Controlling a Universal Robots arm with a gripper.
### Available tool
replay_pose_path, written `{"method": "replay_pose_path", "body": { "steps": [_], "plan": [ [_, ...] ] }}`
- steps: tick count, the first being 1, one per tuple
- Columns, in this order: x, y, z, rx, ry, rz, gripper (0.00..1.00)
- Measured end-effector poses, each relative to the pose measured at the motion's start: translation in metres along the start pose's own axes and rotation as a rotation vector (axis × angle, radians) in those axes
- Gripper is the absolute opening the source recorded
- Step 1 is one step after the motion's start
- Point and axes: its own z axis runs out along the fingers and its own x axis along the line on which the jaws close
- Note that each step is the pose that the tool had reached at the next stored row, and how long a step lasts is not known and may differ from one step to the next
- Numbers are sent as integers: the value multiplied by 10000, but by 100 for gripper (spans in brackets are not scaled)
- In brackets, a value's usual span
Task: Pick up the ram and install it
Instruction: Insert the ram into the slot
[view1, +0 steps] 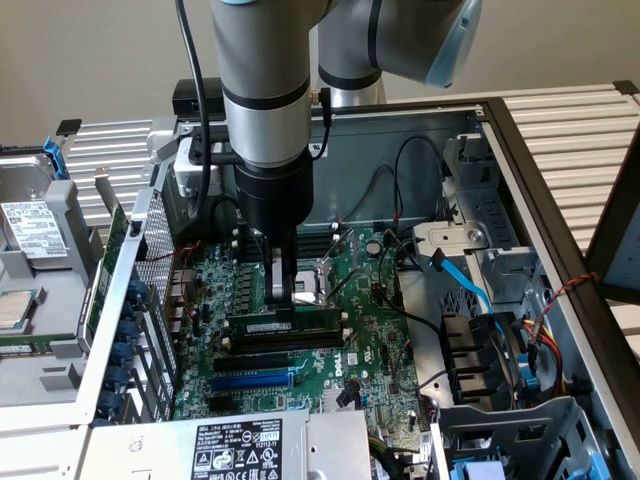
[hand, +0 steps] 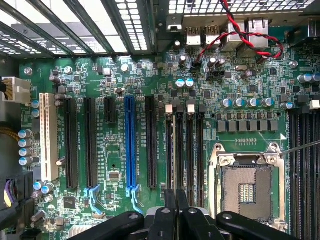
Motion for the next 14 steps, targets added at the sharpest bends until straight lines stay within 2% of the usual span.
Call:
{"method": "replay_pose_path", "body": {
  "steps": [5,10,14],
  "plan": [
    [0,0,0,-24,-47,-1,12],
    [1,0,0,-32,-56,0,12],
    [6,0,1,-50,-95,0,12]
  ]
}}
